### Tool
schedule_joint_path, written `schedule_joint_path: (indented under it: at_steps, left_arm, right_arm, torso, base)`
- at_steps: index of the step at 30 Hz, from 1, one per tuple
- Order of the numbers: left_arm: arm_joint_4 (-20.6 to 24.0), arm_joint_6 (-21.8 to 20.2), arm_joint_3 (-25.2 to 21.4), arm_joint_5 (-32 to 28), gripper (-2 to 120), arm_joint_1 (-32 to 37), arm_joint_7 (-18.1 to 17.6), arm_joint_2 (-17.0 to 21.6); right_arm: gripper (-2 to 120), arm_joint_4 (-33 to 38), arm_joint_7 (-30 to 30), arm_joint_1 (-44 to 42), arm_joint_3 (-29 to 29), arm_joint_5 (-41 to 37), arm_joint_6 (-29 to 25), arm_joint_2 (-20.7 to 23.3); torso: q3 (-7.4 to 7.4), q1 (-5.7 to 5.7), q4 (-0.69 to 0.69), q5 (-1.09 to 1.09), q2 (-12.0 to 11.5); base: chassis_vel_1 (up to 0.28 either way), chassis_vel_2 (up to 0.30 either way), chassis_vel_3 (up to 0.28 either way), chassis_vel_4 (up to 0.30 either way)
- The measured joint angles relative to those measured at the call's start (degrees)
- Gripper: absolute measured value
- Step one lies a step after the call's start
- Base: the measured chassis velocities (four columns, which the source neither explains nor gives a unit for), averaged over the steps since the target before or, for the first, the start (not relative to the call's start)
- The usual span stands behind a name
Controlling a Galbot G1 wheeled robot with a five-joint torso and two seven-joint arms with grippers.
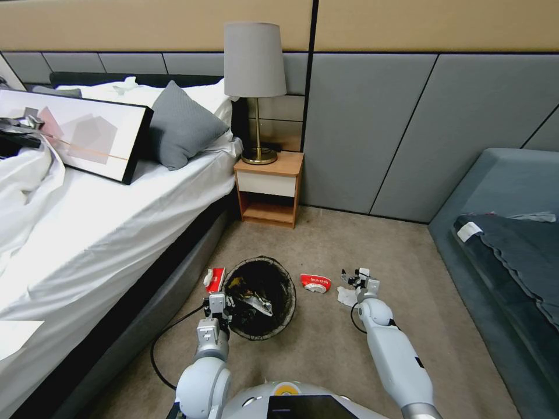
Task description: Pick up the trash bin, then pick up the garbage from the floor and place it into the trash bin.
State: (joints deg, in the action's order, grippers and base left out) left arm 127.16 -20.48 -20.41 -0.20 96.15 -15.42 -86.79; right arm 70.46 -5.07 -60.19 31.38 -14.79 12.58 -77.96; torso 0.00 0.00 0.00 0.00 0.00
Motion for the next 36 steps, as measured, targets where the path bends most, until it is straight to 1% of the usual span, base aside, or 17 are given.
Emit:
schedule_joint_path:
  at_steps: [7,10,13,16,18,21,27,33,36]
  left_arm:
    - [-0.2,0.0,0.3,0.0,1,0.0,0.0,0.0]
    - [-0.2,0.1,0.3,0.0,1,0.0,0.0,0.0]
    - [-0.3,0.2,0.4,0.0,1,-0.1,0.0,0.0]
    - [-0.5,0.3,0.6,0.1,1,-0.2,0.0,0.0]
    - [-0.6,0.3,1.0,0.1,1,-0.2,0.0,0.0]
    - [-0.5,0.4,1.0,0.2,1,-0.1,0.0,0.0]
    - [-0.2,0.5,0.9,0.3,1,0.4,0.0,0.3]
    - [0.0,0.8,1.0,0.7,1,1.0,-0.1,0.3]
    - [0.0,0.9,1.0,0.8,1,1.1,-0.1,0.3]
  right_arm:
    - [100,-1.0,0.3,-1.4,0.6,0.9,0.0,-0.5]
    - [100,0.5,0.0,-2.9,0.9,1.6,0.2,-0.8]
    - [100,3.5,-0.2,-5.4,1.2,2.2,0.5,-1.4]
    - [100,3.7,0.0,-6.0,1.3,2.5,0.2,-1.8]
    - [100,2.0,0.4,-5.7,1.6,3.1,-1.0,-2.0]
    - [100,0.6,0.5,-5.1,1.6,3.3,-1.3,-2.1]
    - [100,-2.8,0.9,-3.5,1.6,3.4,-1.7,-2.0]
    - [100,-7.8,1.8,-0.7,1.3,3.2,-2.0,-1.7]
    - [100,-8.5,2.1,-0.2,1.1,2.8,-2.0,-1.3]
  torso:
    - [0.0,0.0,0.01,0.0,0.0]
    - [0.0,0.0,0.0,0.0,0.0]
    - [-0.01,0.0,-0.01,-0.01,0.0]
    - [-0.01,0.0,-0.01,0.0,0.0]
    - [-0.01,0.0,0.0,-0.01,0.0]
    - [-0.01,0.0,0.0,0.01,0.0]
    - [0.0,0.0,0.0,0.01,0.0]
    - [0.0,0.0,0.0,0.0,0.0]
    - [-0.01,0.0,0.0,0.0,0.0]
  base:
    - [0.0,0.0,0.0,0.0]
    - [0.0,0.0,0.0,0.0]
    - [0.0,0.0,0.0,0.0]
    - [0.0,0.0,0.0,0.0]
    - [0.0,0.0,0.0,0.0]
    - [0.0,0.0,0.0,0.0]
    - [0.0,0.0,0.0,0.0]
    - [0.0,0.0,0.0,0.0]
    - [0.0,0.0,0.0,0.0]
